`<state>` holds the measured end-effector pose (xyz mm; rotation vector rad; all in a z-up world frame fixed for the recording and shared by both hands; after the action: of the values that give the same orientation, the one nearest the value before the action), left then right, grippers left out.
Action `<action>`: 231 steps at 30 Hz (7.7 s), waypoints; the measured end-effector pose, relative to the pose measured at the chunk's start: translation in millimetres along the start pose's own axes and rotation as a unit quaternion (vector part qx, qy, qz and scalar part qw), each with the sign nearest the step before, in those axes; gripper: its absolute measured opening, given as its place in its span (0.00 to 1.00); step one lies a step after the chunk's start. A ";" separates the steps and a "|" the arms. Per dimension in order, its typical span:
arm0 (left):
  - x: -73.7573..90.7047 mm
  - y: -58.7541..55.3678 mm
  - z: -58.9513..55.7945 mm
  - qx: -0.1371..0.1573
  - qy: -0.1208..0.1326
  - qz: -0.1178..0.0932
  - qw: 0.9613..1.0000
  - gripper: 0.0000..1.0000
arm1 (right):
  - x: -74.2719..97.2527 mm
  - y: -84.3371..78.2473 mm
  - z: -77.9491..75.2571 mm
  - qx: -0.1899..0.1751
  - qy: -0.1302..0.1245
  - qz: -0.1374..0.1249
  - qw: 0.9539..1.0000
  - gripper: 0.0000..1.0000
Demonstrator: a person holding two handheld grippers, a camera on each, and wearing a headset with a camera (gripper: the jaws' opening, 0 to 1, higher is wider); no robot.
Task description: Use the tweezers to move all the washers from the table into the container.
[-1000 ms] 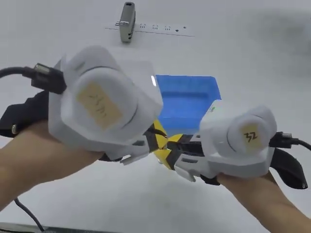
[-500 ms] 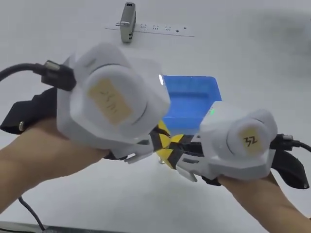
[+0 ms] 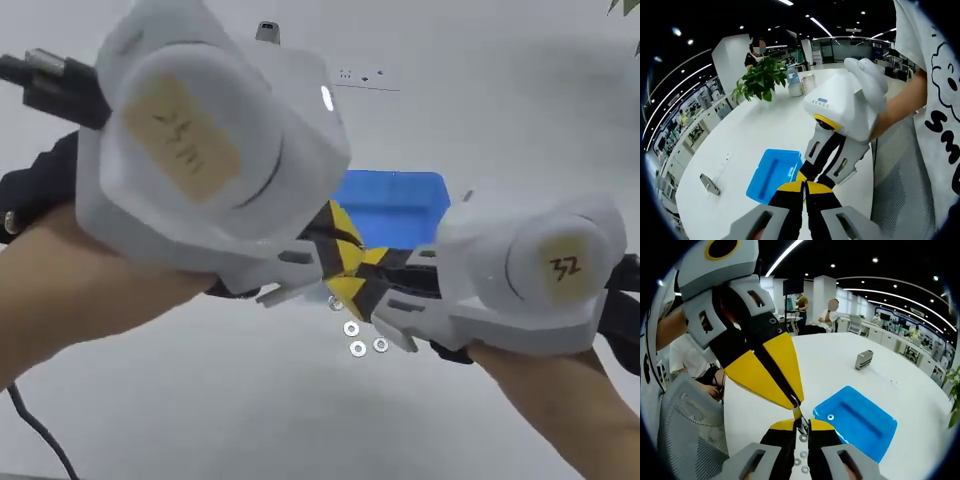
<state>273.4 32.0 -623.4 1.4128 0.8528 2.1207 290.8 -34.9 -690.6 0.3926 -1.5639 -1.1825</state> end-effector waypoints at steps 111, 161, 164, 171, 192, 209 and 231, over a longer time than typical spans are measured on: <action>3.6 5.9 -4.4 -0.067 -0.026 -0.052 0.996 0.00 | 9.4 6.5 10.4 -0.063 -0.112 -0.013 0.992 0.07; -44.1 -24.6 -13.9 -0.028 -0.074 -0.021 0.997 0.00 | -13.7 -47.5 0.1 -0.070 -0.065 0.038 0.995 0.05; -45.0 -23.8 -14.8 -0.035 -0.074 -0.018 0.997 0.00 | -13.5 -47.2 0.5 -0.062 -0.070 0.040 0.995 0.04; -41.4 -19.6 -14.2 -0.046 -0.074 -0.018 0.996 0.00 | -10.7 -42.8 2.7 -0.046 -0.076 0.044 0.995 0.04; -13.1 17.1 13.3 -0.082 -0.032 -0.057 0.995 0.00 | 12.5 10.9 -13.8 0.002 -0.101 0.012 0.995 0.04; -32.0 5.1 47.3 -0.077 -0.009 -0.054 0.996 0.00 | -13.0 18.7 -46.9 0.001 -0.120 0.002 0.993 0.04; -67.8 -24.6 51.5 -0.057 -0.017 -0.032 0.998 0.00 | -42.7 -12.6 -65.1 -0.030 -0.118 0.038 0.992 0.04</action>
<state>347.2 17.1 -670.2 1.3410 0.7420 2.0579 359.2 -39.4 -729.6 0.1559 -1.7251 -1.2487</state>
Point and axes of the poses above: the centre of the closed fingertips' face, and the gripper's own axes: x roughly backward along the fingers, z roughly to its left, y roughly out of its top, the point moved 7 cm from there along x, roughly backward along the fingers, and after that the axes turned 7 degrees about -x, right-handed, at the moved point
